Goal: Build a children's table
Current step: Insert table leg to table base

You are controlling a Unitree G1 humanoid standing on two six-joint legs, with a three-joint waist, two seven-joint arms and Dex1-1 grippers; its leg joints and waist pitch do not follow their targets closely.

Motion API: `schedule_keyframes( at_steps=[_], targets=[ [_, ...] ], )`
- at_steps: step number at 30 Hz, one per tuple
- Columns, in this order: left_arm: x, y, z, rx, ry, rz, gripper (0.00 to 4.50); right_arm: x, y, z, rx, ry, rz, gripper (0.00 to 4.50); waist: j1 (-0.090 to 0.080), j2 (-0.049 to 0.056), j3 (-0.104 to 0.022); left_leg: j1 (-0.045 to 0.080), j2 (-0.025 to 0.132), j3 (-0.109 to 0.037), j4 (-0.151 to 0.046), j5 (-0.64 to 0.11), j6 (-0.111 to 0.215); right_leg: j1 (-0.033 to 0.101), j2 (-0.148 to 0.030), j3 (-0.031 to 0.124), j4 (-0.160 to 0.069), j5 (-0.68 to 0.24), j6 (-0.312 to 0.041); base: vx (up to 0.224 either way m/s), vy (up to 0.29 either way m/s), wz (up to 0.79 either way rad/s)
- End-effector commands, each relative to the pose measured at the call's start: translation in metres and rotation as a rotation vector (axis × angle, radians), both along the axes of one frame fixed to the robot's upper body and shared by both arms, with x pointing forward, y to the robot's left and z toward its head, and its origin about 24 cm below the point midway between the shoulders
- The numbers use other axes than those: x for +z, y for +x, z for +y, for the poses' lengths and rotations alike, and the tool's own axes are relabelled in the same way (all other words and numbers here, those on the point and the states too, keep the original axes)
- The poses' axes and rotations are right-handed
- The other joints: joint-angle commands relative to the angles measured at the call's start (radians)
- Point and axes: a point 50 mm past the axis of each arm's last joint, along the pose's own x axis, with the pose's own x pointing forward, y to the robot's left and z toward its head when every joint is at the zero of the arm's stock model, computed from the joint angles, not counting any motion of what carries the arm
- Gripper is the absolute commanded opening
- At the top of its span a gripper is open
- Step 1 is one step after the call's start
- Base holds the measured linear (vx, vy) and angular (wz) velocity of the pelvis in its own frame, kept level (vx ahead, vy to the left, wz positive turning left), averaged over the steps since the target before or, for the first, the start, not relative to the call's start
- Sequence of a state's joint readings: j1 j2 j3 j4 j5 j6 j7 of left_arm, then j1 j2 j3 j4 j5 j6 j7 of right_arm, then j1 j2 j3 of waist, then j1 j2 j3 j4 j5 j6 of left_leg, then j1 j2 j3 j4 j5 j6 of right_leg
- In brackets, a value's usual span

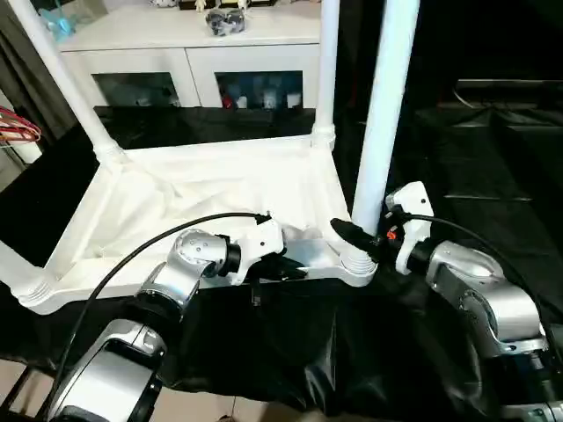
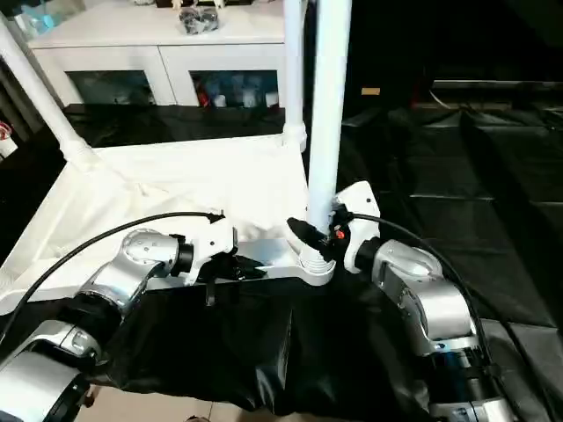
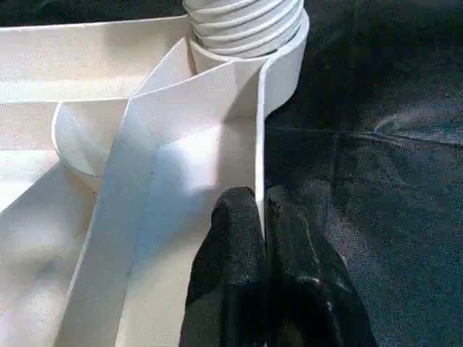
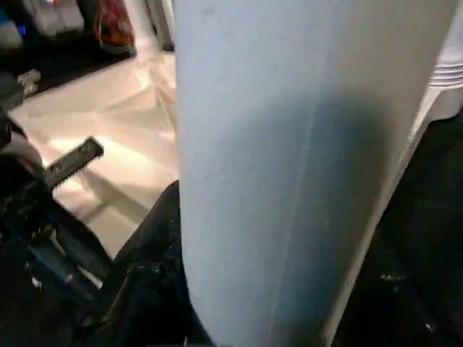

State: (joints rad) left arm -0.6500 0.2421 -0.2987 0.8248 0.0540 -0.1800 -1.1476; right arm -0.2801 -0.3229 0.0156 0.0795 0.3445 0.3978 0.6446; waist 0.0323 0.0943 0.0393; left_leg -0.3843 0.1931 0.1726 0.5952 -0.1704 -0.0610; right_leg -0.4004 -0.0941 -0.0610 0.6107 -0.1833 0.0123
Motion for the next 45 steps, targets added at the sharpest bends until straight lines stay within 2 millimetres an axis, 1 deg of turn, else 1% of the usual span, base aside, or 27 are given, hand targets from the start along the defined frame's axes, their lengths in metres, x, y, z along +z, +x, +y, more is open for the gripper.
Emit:
schedule_keyframes(
  at_steps=[1, 4, 8, 9, 11, 13, 14, 16, 20, 23, 25, 26, 27, 28, 29, 30, 31, 32, 33, 34, 37, 38, 39, 41, 42, 44, 45],
  targets=[
    [-0.002, 0.000, 0.005, 0.077, -0.063, 0.003, 0.00, -0.016, -0.005, -0.007, -0.036, 0.021, 0.060, 1.89, 0.011, -0.034, -0.061, 0.009, 0.022, -0.004, -0.067, -0.228, 0.066, 0.044, -0.046, 0.033, -0.091, -0.316, -0.189, 0.000, 0.000, 0.00],
    [-0.002, 0.002, 0.005, 0.090, -0.062, -0.002, 0.00, -0.023, -0.010, -0.010, -0.054, 0.041, 0.073, 1.89, 0.009, -0.038, -0.060, 0.007, 0.022, -0.004, -0.070, -0.232, 0.066, 0.045, -0.045, 0.031, -0.089, -0.296, -0.196, 0.000, 0.000, 0.00],
    [0.001, 0.006, 0.004, 0.126, -0.065, -0.024, 0.00, -0.037, -0.022, -0.014, -0.117, 0.148, 0.077, 1.89, 0.011, -0.040, -0.060, 0.009, 0.023, -0.005, -0.074, -0.265, 0.060, 0.044, -0.047, 0.032, -0.094, -0.325, -0.190, 0.000, 0.000, 0.00],
    [0.001, 0.006, 0.004, 0.126, -0.065, -0.024, 0.00, -0.037, -0.022, -0.014, -0.117, 0.148, 0.077, 1.89, 0.013, -0.038, -0.059, 0.011, 0.024, -0.005, -0.074, -0.273, 0.060, 0.041, -0.048, 0.033, -0.096, -0.330, -0.189, 0.000, 0.000, 0.00],
    [0.002, 0.007, 0.003, 0.132, -0.067, -0.028, 0.00, -0.043, -0.028, -0.013, -0.133, 0.168, 0.073, 1.89, 0.013, -0.039, -0.058, 0.008, 0.023, -0.006, -0.076, -0.277, 0.059, 0.043, -0.048, 0.032, -0.096, -0.335, -0.186, 0.000, 0.000, 0.00],
    [0.002, 0.008, 0.002, 0.136, -0.069, -0.032, 0.00, -0.045, -0.030, -0.012, -0.137, 0.168, 0.064, 1.89, 0.012, -0.037, -0.056, 0.011, 0.023, -0.008, -0.079, -0.301, 0.052, 0.040, -0.048, 0.032, -0.099, -0.369, -0.179, 0.000, 0.000, 0.00],
    [0.003, 0.008, 0.002, 0.138, -0.070, -0.033, 0.00, -0.045, -0.031, -0.012, -0.138, 0.167, 0.060, 1.89, 0.011, -0.038, -0.056, 0.010, 0.023, -0.007, -0.080, -0.303, 0.051, 0.041, -0.048, 0.032, -0.100, -0.370, -0.177, 0.000, 0.000, 0.00],
    [0.004, 0.009, 0.002, 0.139, -0.070, -0.037, 0.00, -0.045, -0.033, -0.009, -0.127, 0.127, 0.046, 1.89, 0.012, -0.036, -0.055, 0.010, 0.023, -0.008, -0.081, -0.313, 0.046, 0.040, -0.048, 0.033, -0.101, -0.378, -0.172, 0.000, 0.000, 0.00],
    [0.005, 0.010, 0.002, 0.131, -0.060, -0.045, 0.00, -0.043, -0.034, -0.002, -0.076, 0.058, 0.029, 1.89, 0.011, -0.037, -0.054, 0.009, 0.023, -0.009, -0.082, -0.313, 0.044, 0.041, -0.047, 0.033, -0.101, -0.372, -0.170, 0.000, 0.000, 0.00],
    [0.005, 0.010, 0.003, 0.114, -0.039, -0.055, 0.00, -0.042, -0.031, 0.005, -0.011, -0.026, 0.021, 1.89, 0.010, -0.037, -0.053, 0.010, 0.023, -0.009, -0.083, -0.323, 0.040, 0.040, -0.048, 0.033, -0.103, -0.395, -0.164, 0.000, 0.000, 0.00],
    [0.005, 0.010, 0.004, 0.110, -0.033, -0.058, 0.00, -0.042, -0.030, 0.006, 0.004, -0.045, 0.020, 1.89, 0.008, -0.040, -0.052, 0.007, 0.022, -0.011, -0.085, -0.328, 0.035, 0.042, -0.048, 0.032, -0.102, -0.404, -0.159, 0.000, 0.000, 0.00],
    [0.005, 0.009, 0.005, 0.101, -0.016, -0.063, 0.00, -0.041, -0.027, 0.010, 0.046, -0.084, 0.024, 1.89, 0.008, -0.045, -0.053, 0.010, 0.023, -0.009, -0.084, -0.339, 0.036, 0.038, -0.048, 0.033, -0.106, -0.416, -0.157, 0.000, 0.000, 0.00],
    [0.005, 0.009, 0.005, 0.101, -0.016, -0.063, 0.00, -0.041, -0.027, 0.010, 0.046, -0.084, 0.024, 1.89, 0.006, -0.042, -0.051, 0.008, 0.023, -0.012, -0.086, -0.337, 0.034, 0.041, -0.049, 0.033, -0.104, -0.415, -0.158, 0.000, 0.000, 0.00],
    [0.005, 0.009, 0.007, 0.091, 0.001, -0.067, 0.00, -0.042, -0.023, 0.015, 0.127, -0.146, 0.042, 1.89, 0.006, -0.056, -0.050, 0.009, 0.023, -0.010, -0.085, -0.350, 0.035, 0.037, -0.049, 0.032, -0.107, -0.442, -0.152, 0.000, 0.000, 0.00],
    [0.005, 0.009, 0.007, 0.089, 0.004, -0.068, 0.00, -0.043, -0.022, 0.016, 0.144, -0.159, 0.046, 1.89, 0.005, -0.052, -0.050, 0.008, 0.021, -0.014, -0.086, -0.358, 0.032, 0.040, -0.050, 0.029, -0.103, -0.458, -0.152, 0.000, 0.000, 0.00],
    [0.005, 0.009, 0.008, 0.088, 0.005, -0.068, 0.00, -0.043, -0.021, 0.016, 0.153, -0.165, 0.050, 1.89, 0.001, -0.051, -0.048, 0.003, 0.021, -0.015, -0.088, -0.358, 0.030, 0.043, -0.049, 0.028, -0.105, -0.471, -0.146, 0.000, 0.000, 0.00],
    [0.005, 0.009, 0.009, 0.087, 0.007, -0.067, 0.00, -0.045, -0.019, 0.018, 0.181, -0.187, 0.063, 1.89, 0.002, -0.050, -0.048, 0.005, 0.022, -0.016, -0.088, -0.369, 0.024, 0.038, -0.051, 0.029, -0.109, -0.501, -0.133, 0.000, 0.000, 0.00],
    [0.005, 0.009, 0.010, 0.086, 0.009, -0.067, 0.00, -0.046, -0.018, 0.018, 0.204, -0.205, 0.074, 1.89, 0.003, -0.054, -0.048, 0.011, 0.023, -0.016, -0.087, -0.381, 0.020, 0.034, -0.052, 0.031, -0.112, -0.509, -0.132, 0.000, 0.000, 0.00],
    [0.005, 0.009, 0.012, 0.084, 0.012, -0.066, 0.00, -0.048, -0.017, 0.018, 0.222, -0.215, 0.087, 1.89, 0.003, -0.062, -0.047, 0.010, 0.022, -0.016, -0.088, -0.387, 0.019, 0.035, -0.052, 0.031, -0.114, -0.518, -0.129, 0.000, 0.000, 0.00],
    [0.006, 0.009, 0.013, 0.080, 0.016, -0.064, 0.00, -0.050, -0.016, 0.018, 0.237, -0.220, 0.097, 1.89, 0.001, -0.063, -0.046, 0.007, 0.023, -0.018, -0.090, -0.385, 0.018, 0.037, -0.053, 0.030, -0.113, -0.517, -0.126, 0.000, 0.000, 0.00],
    [0.006, 0.008, 0.015, 0.068, 0.022, -0.058, 0.00, -0.053, -0.014, 0.017, 0.257, -0.225, 0.105, 1.89, 0.001, -0.065, -0.046, 0.010, 0.024, -0.019, -0.091, -0.408, 0.014, 0.034, -0.053, 0.029, -0.114, -0.528, -0.126, 0.000, 0.000, 0.00],
    [0.006, 0.008, 0.016, 0.060, 0.025, -0.055, 0.00, -0.053, -0.013, 0.018, 0.273, -0.219, 0.102, 1.89, 0.000, -0.070, -0.044, 0.012, 0.024, -0.019, -0.092, -0.421, 0.011, 0.032, -0.053, 0.029, -0.117, -0.539, -0.125, 0.000, 0.000, 0.00],
    [0.006, 0.008, 0.017, 0.057, 0.026, -0.053, 0.00, -0.053, -0.012, 0.018, 0.280, -0.217, 0.102, 1.89, 0.001, -0.070, -0.044, 0.013, 0.024, -0.020, -0.093, -0.428, 0.009, 0.033, -0.053, 0.029, -0.118, -0.548, -0.123, 0.000, 0.000, 0.00],
    [0.008, 0.007, 0.019, 0.021, 0.037, -0.043, 0.00, -0.051, -0.011, 0.021, 0.338, -0.178, 0.093, 1.89, 0.002, -0.076, -0.044, 0.014, 0.024, -0.021, -0.093, -0.432, 0.010, 0.032, -0.054, 0.029, -0.118, -0.550, -0.124, 0.000, 0.000, 0.00],
    [0.008, 0.007, 0.020, 0.019, 0.038, -0.043, 0.00, -0.051, -0.011, 0.021, 0.341, -0.177, 0.092, 1.89, 0.003, -0.074, -0.044, 0.014, 0.025, -0.021, -0.094, -0.434, 0.010, 0.032, -0.055, 0.030, -0.118, -0.547, -0.127, 0.000, 0.000, 0.00],
    [0.009, 0.006, 0.023, -0.035, 0.058, -0.026, 0.00, -0.051, -0.013, 0.022, 0.427, -0.140, 0.092, 1.89, 0.008, -0.079, -0.047, 0.018, 0.027, -0.020, -0.094, -0.424, 0.015, 0.032, -0.056, 0.032, -0.117, -0.526, -0.138, 0.000, 0.000, 0.00],
    [0.009, 0.006, 0.023, -0.035, 0.058, -0.026, 0.00, -0.051, -0.013, 0.022, 0.427, -0.140, 0.092, 1.89, 0.008, -0.083, -0.048, 0.019, 0.028, -0.018, -0.094, -0.419, 0.018, 0.032, -0.056, 0.033, -0.116, -0.508, -0.145, 0.000, 0.000, 0.00]
  ],
)
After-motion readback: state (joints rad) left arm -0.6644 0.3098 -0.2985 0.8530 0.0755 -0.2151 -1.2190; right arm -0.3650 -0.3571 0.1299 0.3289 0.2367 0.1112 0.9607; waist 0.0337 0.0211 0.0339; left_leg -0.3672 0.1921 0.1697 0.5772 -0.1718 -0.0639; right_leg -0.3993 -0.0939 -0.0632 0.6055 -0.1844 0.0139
